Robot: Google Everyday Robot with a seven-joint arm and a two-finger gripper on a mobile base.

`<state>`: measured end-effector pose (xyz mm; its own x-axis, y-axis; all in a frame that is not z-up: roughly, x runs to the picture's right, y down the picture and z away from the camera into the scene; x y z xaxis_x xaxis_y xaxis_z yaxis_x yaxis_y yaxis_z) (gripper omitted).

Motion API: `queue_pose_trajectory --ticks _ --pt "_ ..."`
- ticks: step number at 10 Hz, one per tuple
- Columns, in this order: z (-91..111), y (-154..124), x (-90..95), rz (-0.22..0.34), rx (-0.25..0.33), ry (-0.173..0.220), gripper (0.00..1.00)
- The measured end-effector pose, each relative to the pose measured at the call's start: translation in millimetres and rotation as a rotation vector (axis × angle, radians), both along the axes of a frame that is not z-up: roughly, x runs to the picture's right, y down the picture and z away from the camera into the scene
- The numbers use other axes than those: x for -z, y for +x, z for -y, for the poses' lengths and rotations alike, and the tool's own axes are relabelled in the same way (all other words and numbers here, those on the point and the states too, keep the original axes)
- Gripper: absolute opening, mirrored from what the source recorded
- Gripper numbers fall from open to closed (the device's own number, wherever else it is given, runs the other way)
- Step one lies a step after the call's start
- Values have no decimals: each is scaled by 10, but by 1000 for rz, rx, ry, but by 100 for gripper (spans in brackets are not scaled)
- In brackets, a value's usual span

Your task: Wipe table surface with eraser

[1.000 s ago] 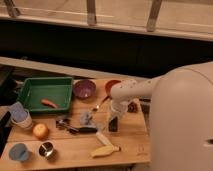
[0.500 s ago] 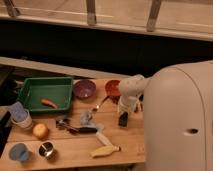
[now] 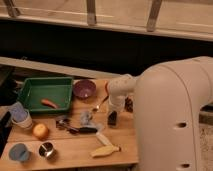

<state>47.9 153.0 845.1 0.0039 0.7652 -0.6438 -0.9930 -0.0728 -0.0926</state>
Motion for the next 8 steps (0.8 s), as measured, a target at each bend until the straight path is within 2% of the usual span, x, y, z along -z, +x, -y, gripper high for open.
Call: queue_pose_trajectory --ticks 1,3,5,6,8 --pt "-64 -60 -17 7 15 -18 0" --pt "-148 -50 -51 -13 50 -71 0" --pt "-211 226 -36 -66 44 -113 0" --pt "-237 472 -2 -103 24 -124 0" --pt "-265 825 60 -147 -4 -127 0"
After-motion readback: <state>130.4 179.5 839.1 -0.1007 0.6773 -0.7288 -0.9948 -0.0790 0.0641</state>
